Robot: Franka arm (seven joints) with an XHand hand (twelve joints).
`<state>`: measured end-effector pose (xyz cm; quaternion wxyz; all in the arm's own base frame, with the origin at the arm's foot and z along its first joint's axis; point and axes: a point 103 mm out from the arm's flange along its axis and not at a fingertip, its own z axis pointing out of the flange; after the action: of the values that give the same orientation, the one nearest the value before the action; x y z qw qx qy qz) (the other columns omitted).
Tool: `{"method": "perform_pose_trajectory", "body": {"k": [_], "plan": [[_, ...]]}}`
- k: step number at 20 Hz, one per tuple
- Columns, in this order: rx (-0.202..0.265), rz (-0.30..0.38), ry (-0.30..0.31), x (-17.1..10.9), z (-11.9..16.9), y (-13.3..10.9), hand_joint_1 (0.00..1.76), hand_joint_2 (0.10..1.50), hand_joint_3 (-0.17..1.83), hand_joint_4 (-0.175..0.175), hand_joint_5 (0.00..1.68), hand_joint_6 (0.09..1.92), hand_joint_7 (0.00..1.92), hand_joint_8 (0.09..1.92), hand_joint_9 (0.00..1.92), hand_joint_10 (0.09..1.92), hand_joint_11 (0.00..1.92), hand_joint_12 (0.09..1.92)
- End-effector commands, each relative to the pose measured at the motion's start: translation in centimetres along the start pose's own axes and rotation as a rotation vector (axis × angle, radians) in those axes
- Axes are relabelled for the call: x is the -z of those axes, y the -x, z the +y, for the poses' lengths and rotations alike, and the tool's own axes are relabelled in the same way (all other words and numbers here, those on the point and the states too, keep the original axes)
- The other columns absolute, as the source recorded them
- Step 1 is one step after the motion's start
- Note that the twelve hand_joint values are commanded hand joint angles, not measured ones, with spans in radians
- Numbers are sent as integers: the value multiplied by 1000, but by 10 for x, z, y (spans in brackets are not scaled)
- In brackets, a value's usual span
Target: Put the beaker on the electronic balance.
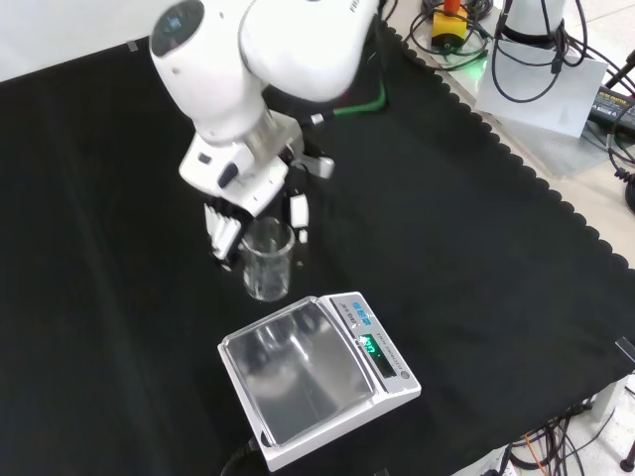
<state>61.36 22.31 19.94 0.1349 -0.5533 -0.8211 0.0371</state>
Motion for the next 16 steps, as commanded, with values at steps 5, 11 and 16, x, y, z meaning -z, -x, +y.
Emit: {"method": "perform_pose_trajectory", "body": {"k": [5,11,16], "plan": [[72,-1,-67,-34,38,-72,1166,947,639,-33,689,1497,836,1525,967,1446,1044,1147],[54,3,-105,-58,49,-62,1167,945,642,-33,690,1495,837,1526,969,1446,1041,1147],[48,9,-116,-68,53,-57,1167,943,644,-33,691,1494,837,1526,970,1446,1038,1148]]}}
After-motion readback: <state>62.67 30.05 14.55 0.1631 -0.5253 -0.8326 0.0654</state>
